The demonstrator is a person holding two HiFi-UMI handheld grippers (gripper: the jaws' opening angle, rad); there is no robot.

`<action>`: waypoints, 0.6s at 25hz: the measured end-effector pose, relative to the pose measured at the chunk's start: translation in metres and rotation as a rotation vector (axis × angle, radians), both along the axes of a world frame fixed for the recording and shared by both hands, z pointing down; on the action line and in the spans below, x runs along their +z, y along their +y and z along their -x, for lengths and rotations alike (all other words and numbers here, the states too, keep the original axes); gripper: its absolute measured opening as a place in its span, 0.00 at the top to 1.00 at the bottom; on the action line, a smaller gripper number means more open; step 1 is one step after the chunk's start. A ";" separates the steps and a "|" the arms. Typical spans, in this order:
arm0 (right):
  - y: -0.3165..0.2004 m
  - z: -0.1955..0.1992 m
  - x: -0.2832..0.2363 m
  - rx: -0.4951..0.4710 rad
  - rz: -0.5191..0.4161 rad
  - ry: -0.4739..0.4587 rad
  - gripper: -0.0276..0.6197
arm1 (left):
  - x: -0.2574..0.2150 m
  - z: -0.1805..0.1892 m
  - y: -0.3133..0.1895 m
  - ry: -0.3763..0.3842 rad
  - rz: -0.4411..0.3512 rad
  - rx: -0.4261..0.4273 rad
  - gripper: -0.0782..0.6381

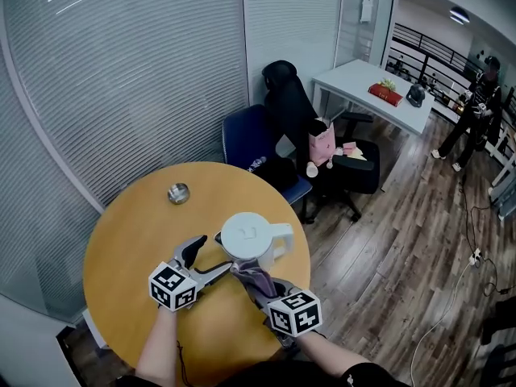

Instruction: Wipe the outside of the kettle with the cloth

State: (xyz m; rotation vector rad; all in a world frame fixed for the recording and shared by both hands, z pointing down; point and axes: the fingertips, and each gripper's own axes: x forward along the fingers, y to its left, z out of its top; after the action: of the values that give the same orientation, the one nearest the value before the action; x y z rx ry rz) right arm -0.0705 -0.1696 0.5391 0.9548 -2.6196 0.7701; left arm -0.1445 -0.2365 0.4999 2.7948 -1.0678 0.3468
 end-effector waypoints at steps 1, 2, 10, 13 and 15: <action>-0.003 0.003 0.002 -0.001 0.012 -0.008 0.79 | -0.003 0.001 -0.001 0.012 -0.007 0.011 0.34; -0.006 0.005 0.005 0.003 0.035 -0.023 0.79 | -0.006 0.000 -0.001 0.028 -0.010 0.030 0.34; -0.015 -0.001 0.085 0.060 0.340 -0.053 0.79 | -0.013 -0.011 -0.004 0.165 0.048 0.141 0.33; -0.014 -0.013 0.132 0.105 0.448 0.011 0.79 | -0.013 -0.012 -0.002 0.158 0.041 0.138 0.33; -0.012 -0.021 0.160 0.135 0.526 0.036 0.79 | -0.012 -0.012 0.000 0.160 0.042 0.131 0.33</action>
State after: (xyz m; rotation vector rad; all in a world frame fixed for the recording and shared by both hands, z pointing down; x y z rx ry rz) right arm -0.0496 -0.1818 0.6995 0.9711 -2.1570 1.3690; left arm -0.1321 -0.2361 0.4875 2.8063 -0.8358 0.1526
